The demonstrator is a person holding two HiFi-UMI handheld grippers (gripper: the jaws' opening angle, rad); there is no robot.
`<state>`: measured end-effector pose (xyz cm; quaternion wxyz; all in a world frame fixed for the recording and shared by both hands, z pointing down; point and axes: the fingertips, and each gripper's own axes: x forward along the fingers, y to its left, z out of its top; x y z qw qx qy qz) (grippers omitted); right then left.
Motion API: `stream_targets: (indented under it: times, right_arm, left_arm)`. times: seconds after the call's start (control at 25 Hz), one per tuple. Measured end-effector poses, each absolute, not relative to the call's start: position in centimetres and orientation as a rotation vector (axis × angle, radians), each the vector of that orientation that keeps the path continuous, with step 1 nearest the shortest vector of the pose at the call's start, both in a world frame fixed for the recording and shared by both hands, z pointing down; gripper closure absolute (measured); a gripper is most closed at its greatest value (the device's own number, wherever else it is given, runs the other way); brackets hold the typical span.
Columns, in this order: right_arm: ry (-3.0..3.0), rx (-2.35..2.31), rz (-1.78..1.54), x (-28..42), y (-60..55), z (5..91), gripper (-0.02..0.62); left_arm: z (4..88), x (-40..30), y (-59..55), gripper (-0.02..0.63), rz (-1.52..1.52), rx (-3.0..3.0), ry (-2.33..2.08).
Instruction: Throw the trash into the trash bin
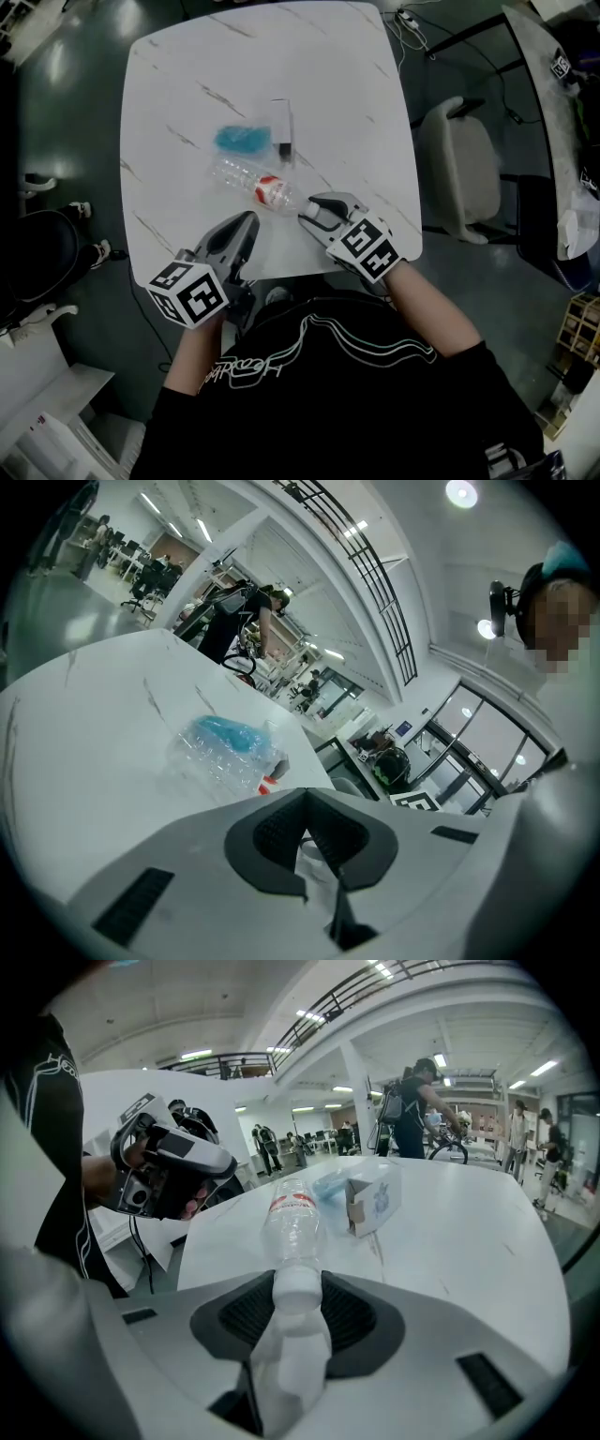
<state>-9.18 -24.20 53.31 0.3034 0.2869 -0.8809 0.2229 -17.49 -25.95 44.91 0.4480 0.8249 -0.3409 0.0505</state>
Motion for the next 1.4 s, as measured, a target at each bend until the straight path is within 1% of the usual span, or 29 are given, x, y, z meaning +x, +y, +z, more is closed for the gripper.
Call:
stream_targets:
  times: [0.4,0.92,1.2,1.4]
  right_arm:
    - [-2.327,0.911,0.539,-10.0,-22.8,50.5,0.42]
    - [-2.351,1.331,0.48,-9.3,-16.4,41.0,0.421]
    - [-2.335,1.61,0.429,-8.1,-11.0,35.5,0.421]
    - [-2.205,1.803,0.363,-5.3,-6.1,34.2,0.421]
  left_arm:
    - [43.0,-20.4,-23.5,0.601,0.138,2.095,-0.817]
    - [37.5,-22.3,-17.3,0.601,0.122,2.252,-0.662]
    - [34.9,-21.1,-13.8,0.601,0.134,2.372,-0.507]
    - [35.1,-18.3,-11.6,0.601,0.143,2.399,-0.355]
